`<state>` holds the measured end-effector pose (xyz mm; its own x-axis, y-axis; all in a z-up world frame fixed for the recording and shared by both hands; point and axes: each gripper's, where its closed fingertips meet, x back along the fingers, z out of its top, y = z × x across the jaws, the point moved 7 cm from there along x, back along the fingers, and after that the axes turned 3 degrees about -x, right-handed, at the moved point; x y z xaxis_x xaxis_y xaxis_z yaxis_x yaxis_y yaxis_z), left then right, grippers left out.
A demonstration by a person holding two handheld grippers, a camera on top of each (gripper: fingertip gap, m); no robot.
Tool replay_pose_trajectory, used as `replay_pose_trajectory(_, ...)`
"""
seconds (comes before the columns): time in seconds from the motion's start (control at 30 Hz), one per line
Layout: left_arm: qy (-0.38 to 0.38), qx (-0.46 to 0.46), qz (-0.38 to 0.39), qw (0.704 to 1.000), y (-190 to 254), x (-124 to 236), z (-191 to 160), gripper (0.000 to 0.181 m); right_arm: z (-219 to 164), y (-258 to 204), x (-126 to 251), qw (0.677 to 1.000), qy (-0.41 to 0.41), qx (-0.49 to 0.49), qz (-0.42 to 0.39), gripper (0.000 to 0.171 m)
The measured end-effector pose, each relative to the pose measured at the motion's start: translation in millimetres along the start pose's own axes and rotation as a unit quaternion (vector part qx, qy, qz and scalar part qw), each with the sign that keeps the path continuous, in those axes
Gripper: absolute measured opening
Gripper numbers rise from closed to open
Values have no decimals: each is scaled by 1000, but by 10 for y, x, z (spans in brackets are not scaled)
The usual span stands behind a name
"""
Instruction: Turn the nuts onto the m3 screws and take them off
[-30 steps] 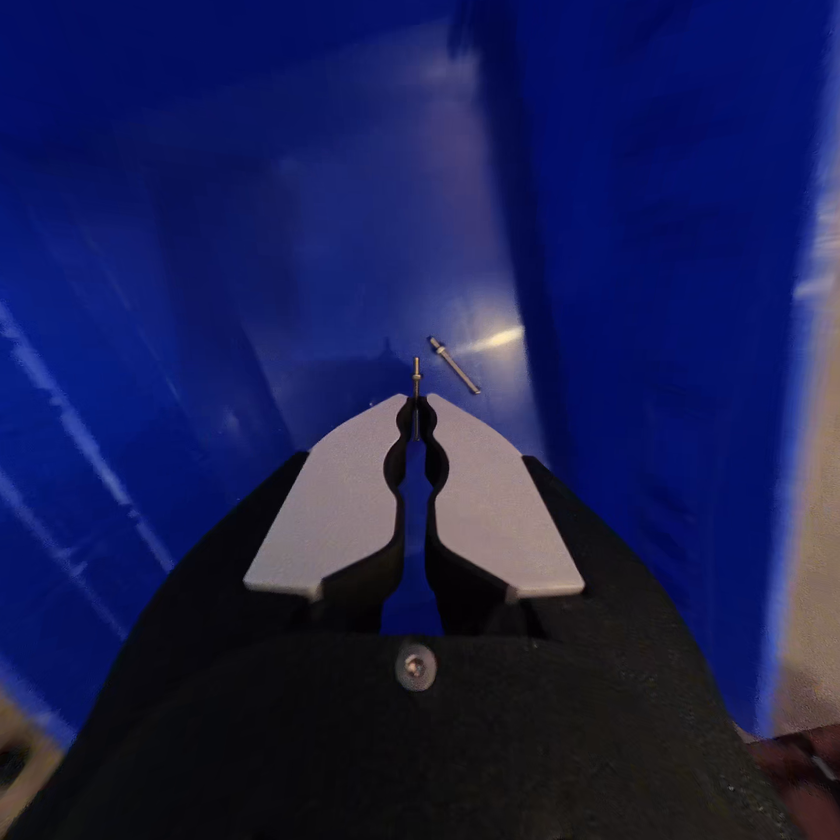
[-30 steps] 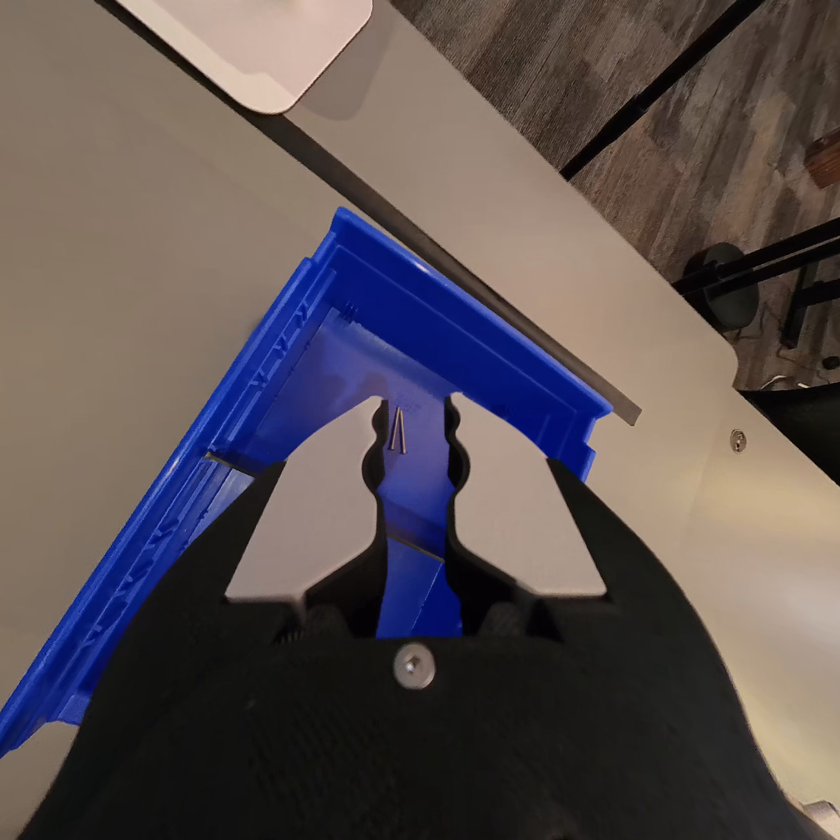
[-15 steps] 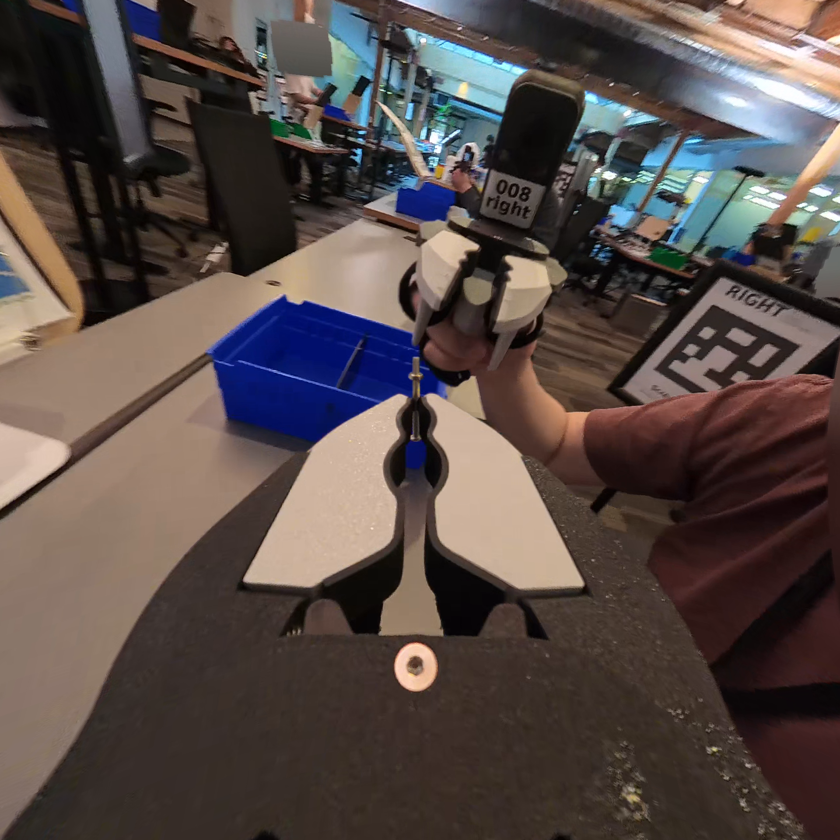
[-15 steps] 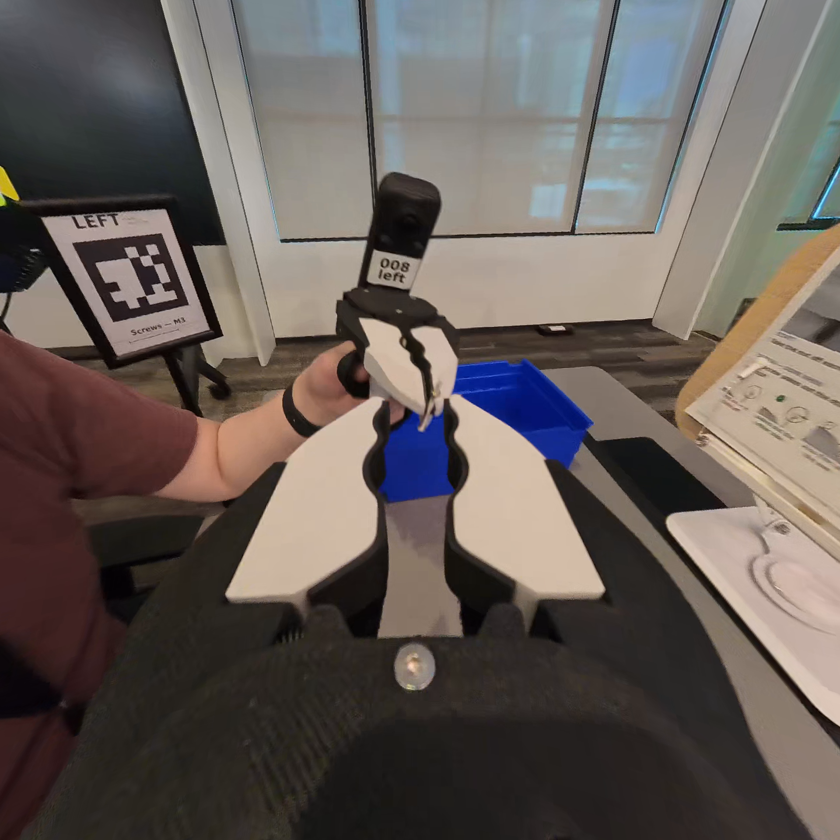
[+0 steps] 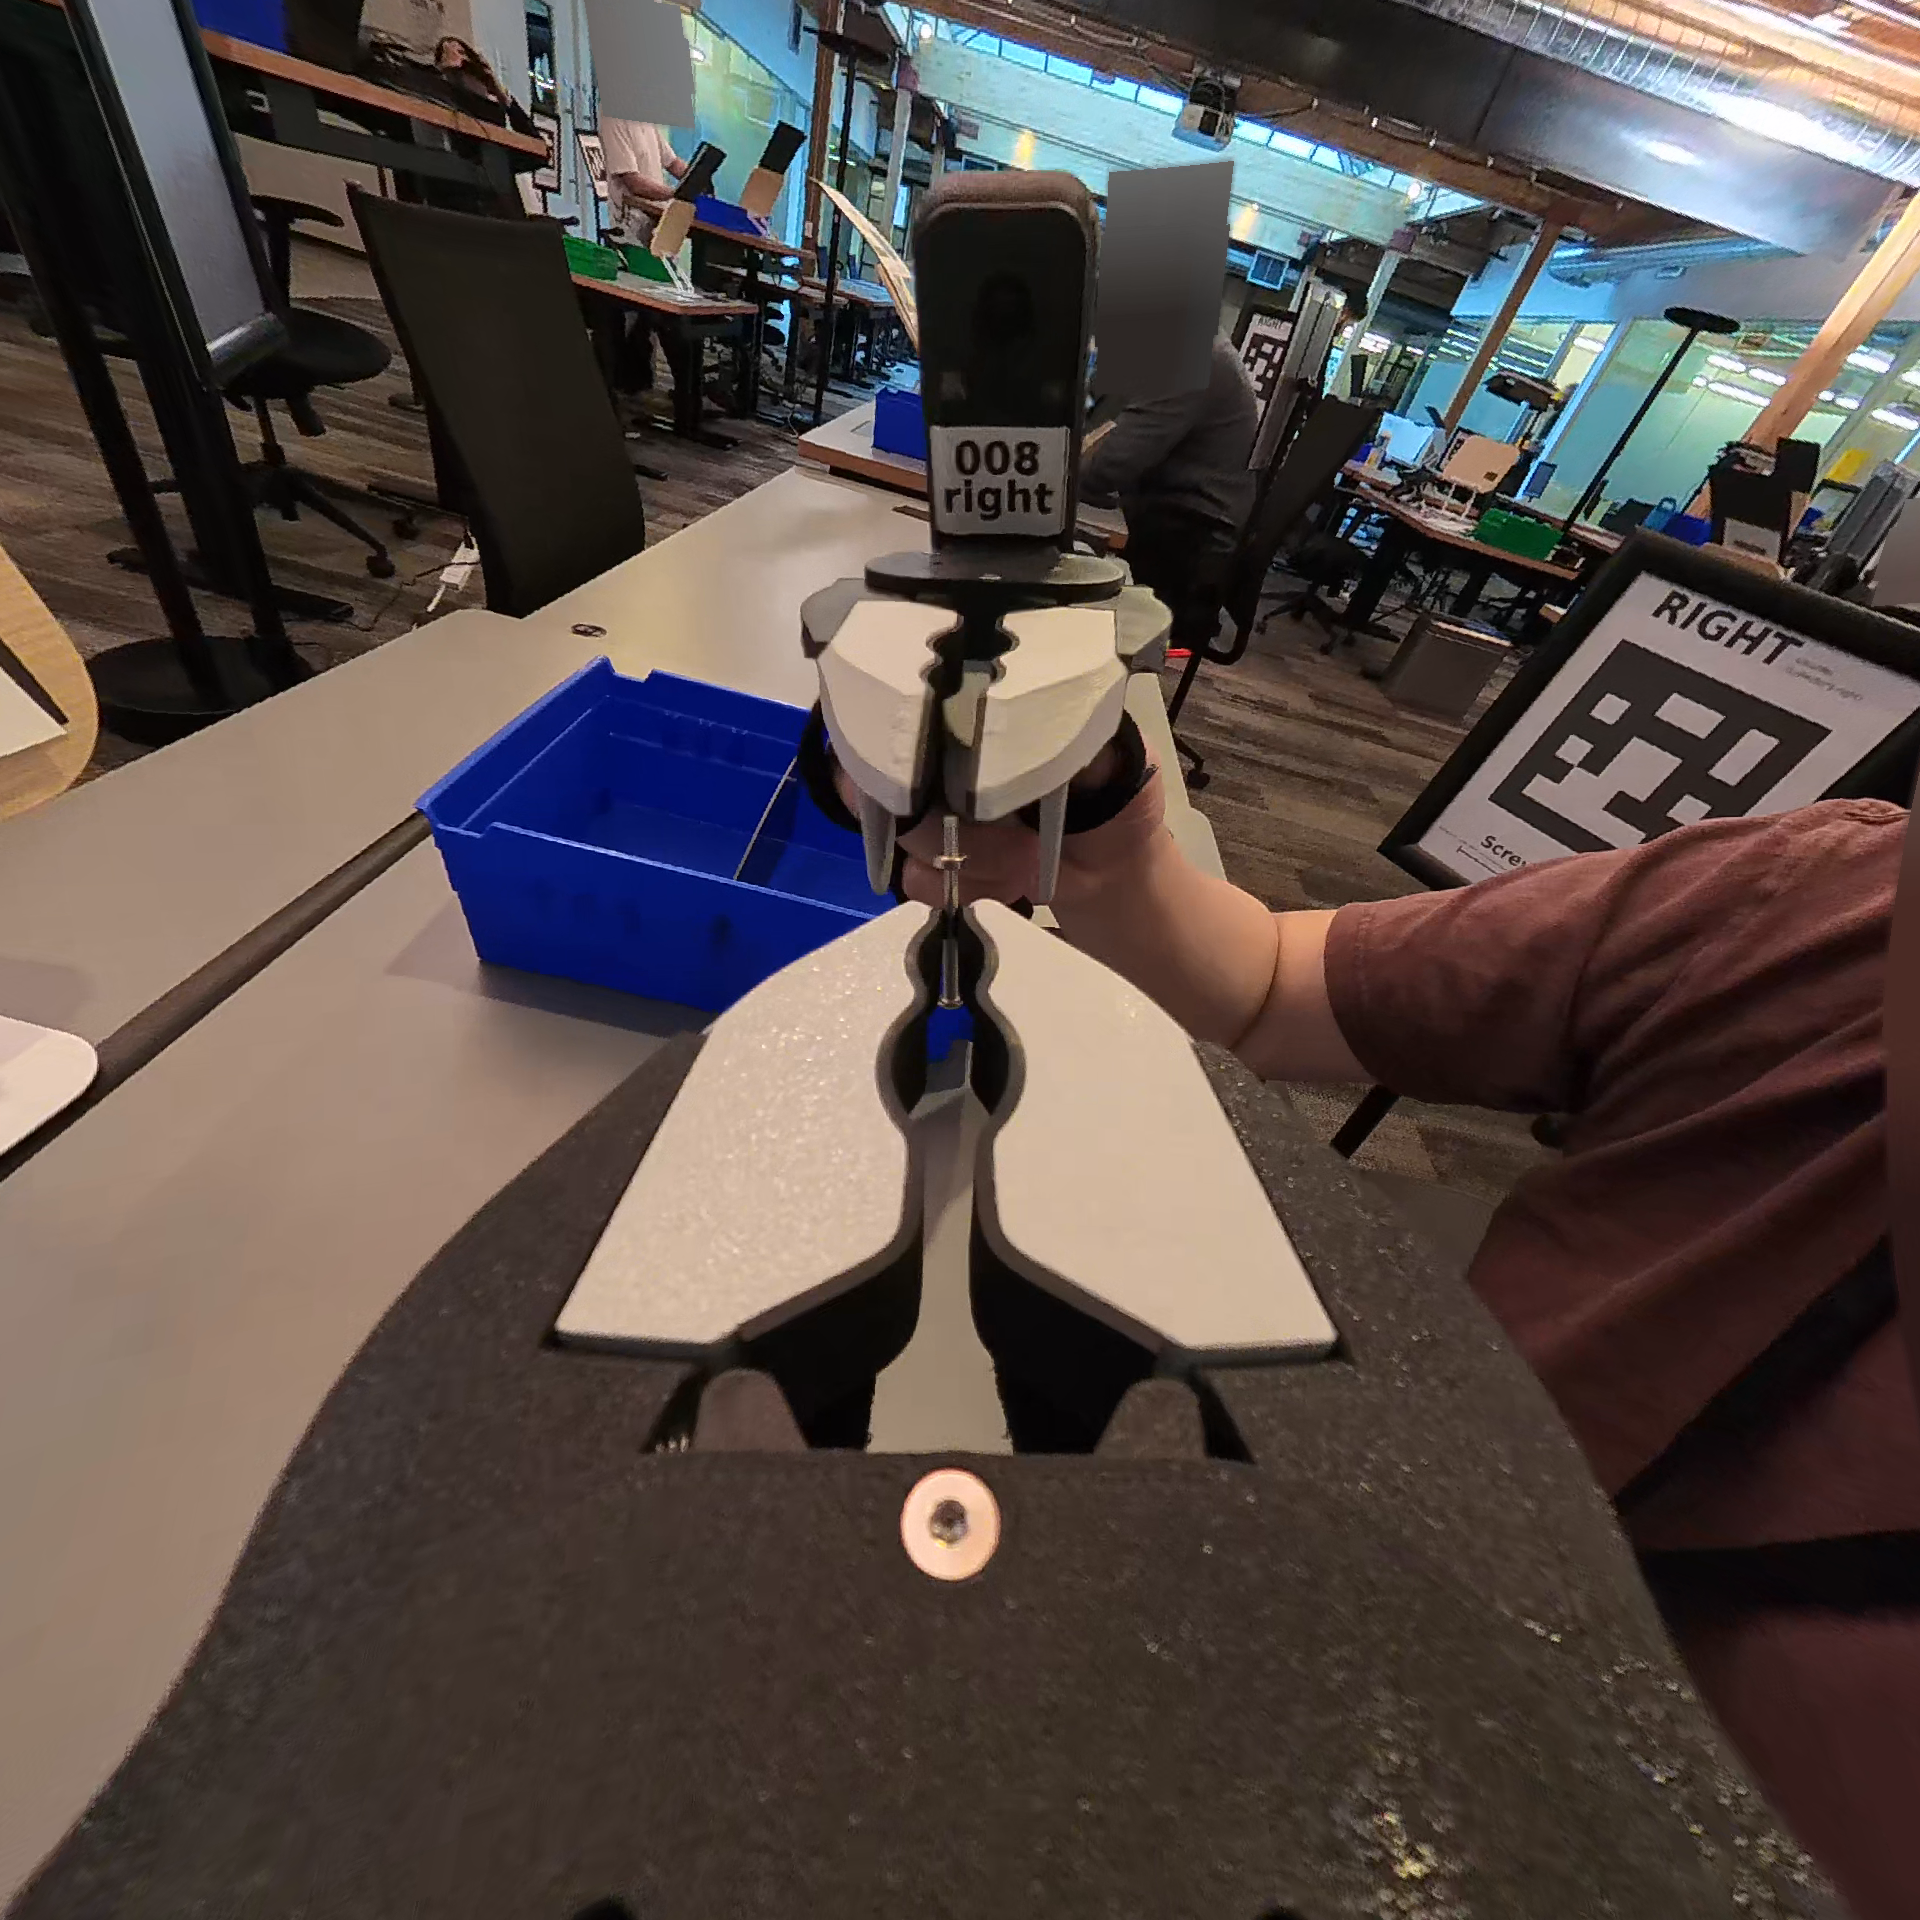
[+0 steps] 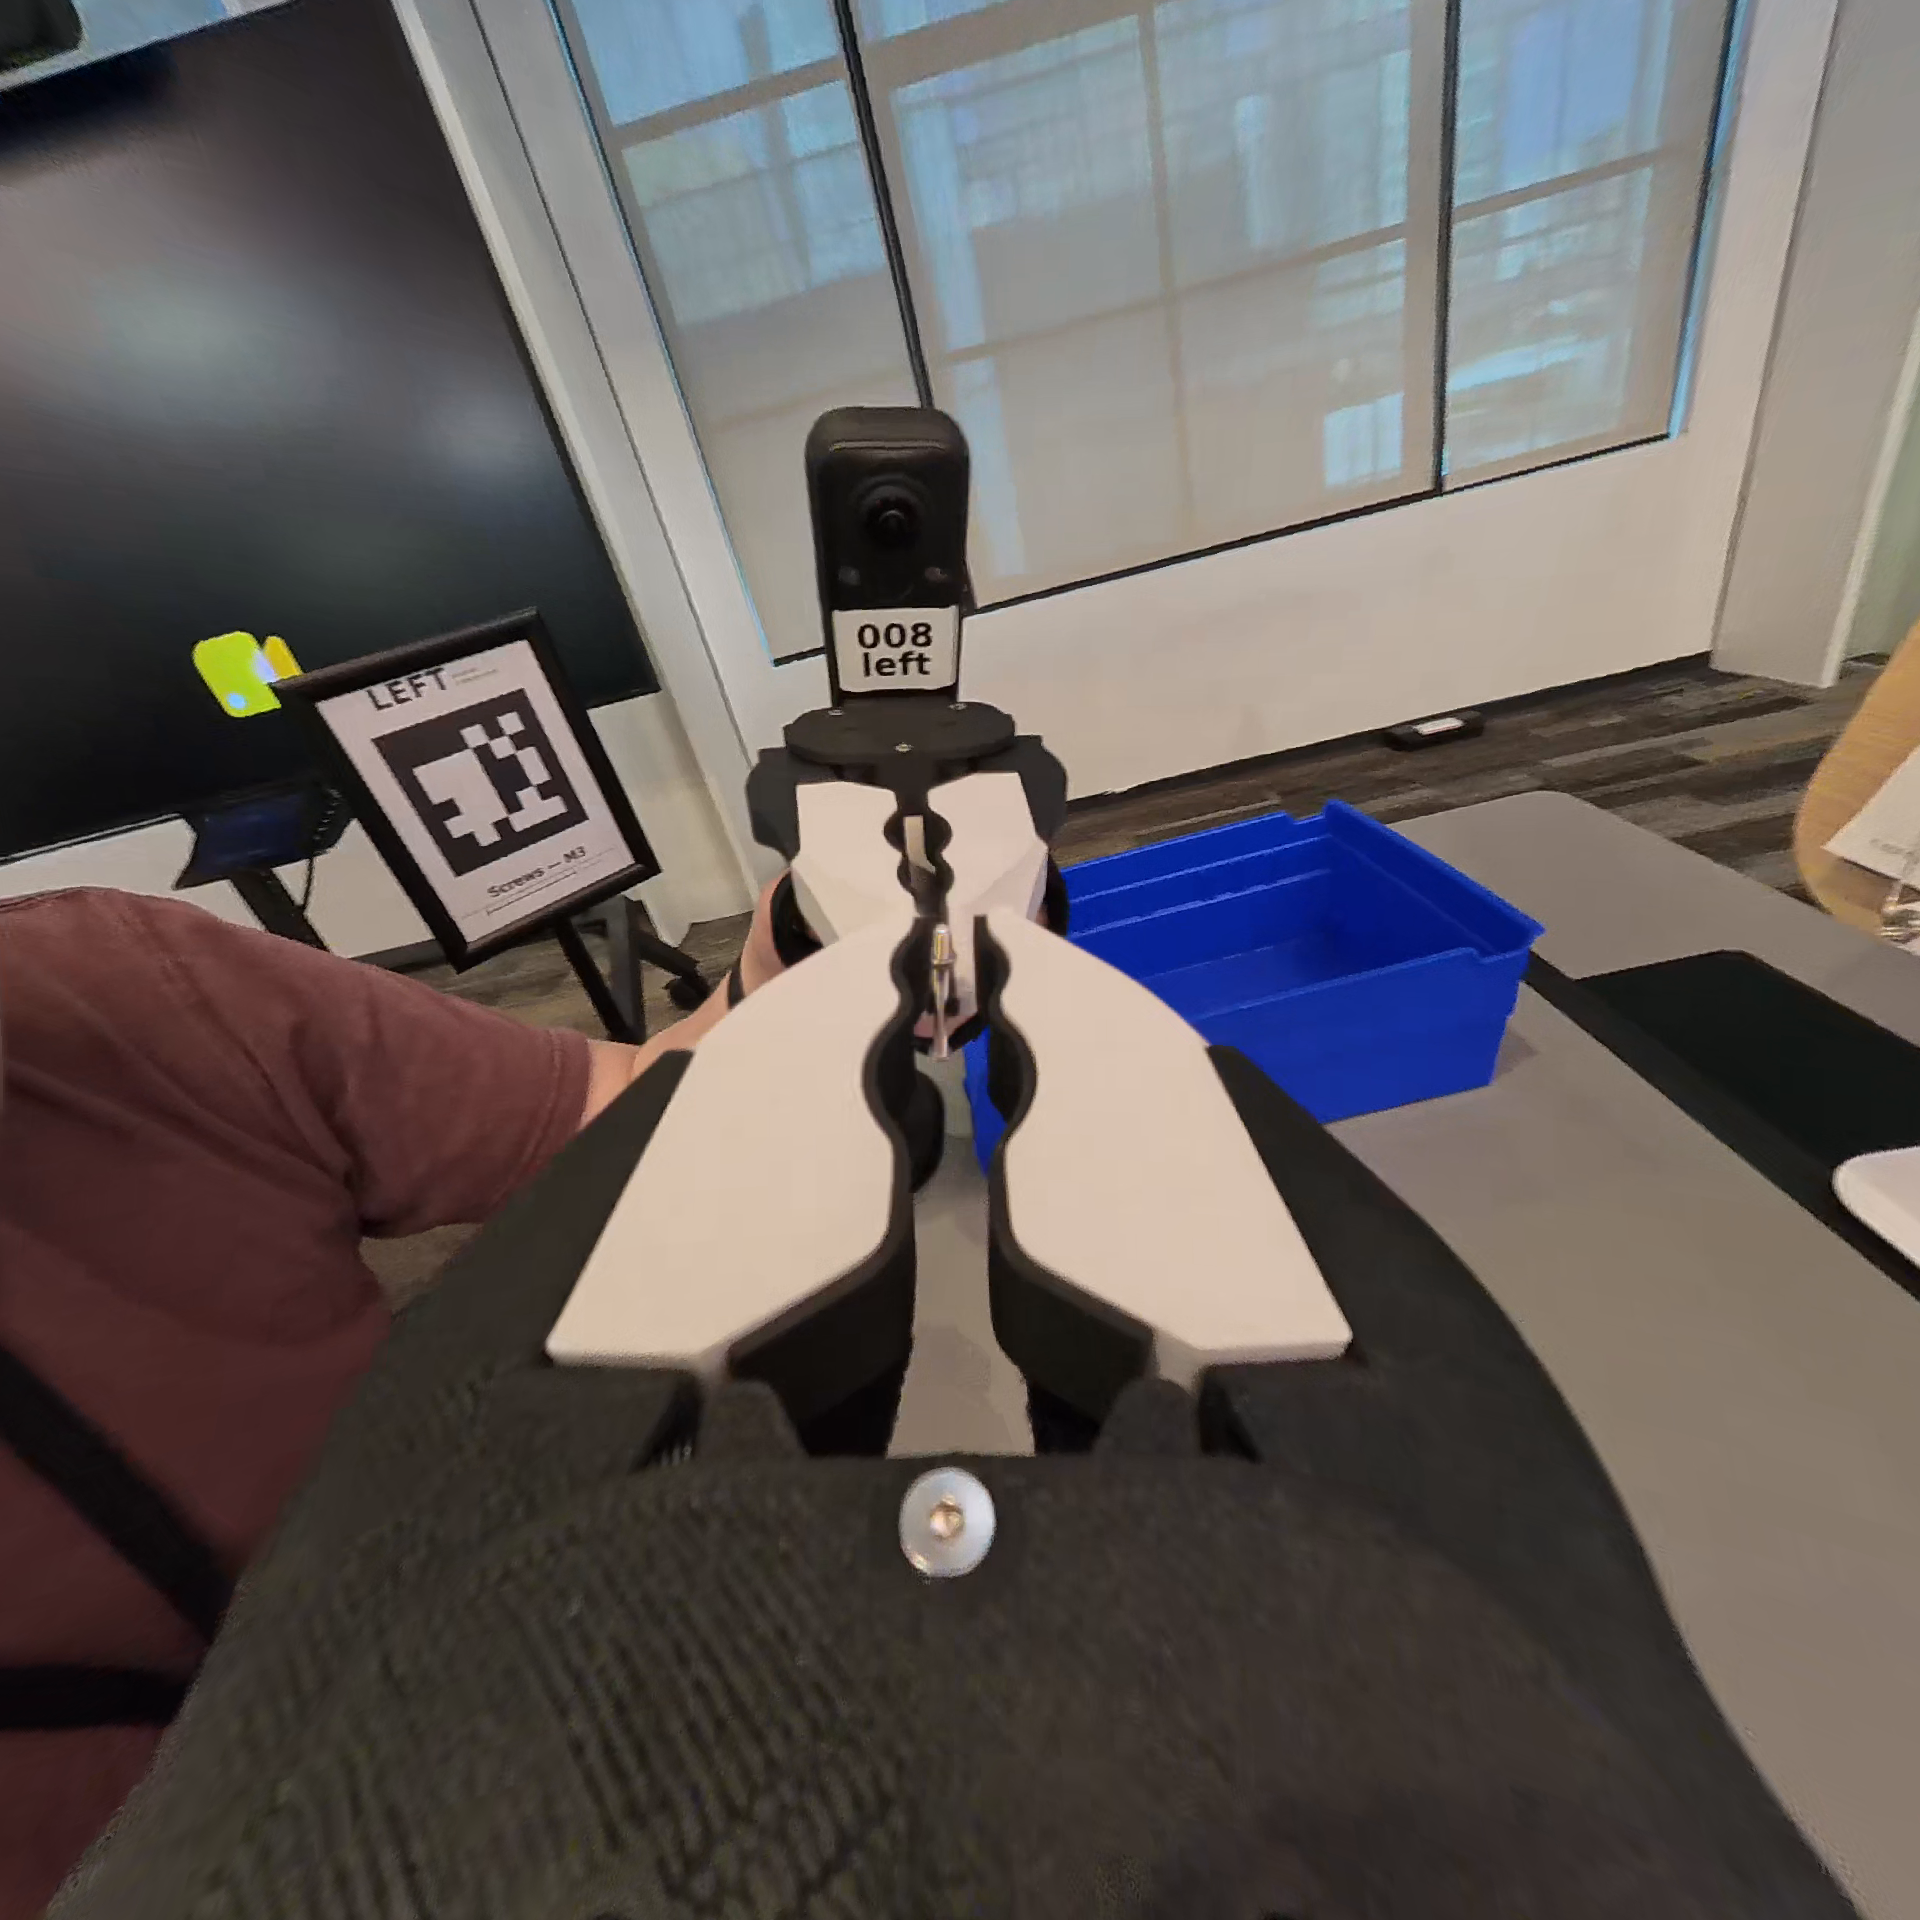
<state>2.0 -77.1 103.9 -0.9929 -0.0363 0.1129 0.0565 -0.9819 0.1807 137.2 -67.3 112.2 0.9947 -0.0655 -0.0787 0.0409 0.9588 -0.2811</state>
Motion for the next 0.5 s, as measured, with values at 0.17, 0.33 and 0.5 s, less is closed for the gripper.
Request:
replay_pose_trajectory(0.17,-6,0,0,1000,2,-26,-18,2,-56,-18,-56,1000,-25,13,-1,4)
replay_pose_trajectory(0.33,-17,6,-4,1000,10,-36,-36,2,-74,-26,-66,999,-37,10,2,3)
replay_pose_trajectory(0.5,-32,20,-13,999,-5,-106,-98,5,-85,-10,-78,999,-26,-17,17,3)
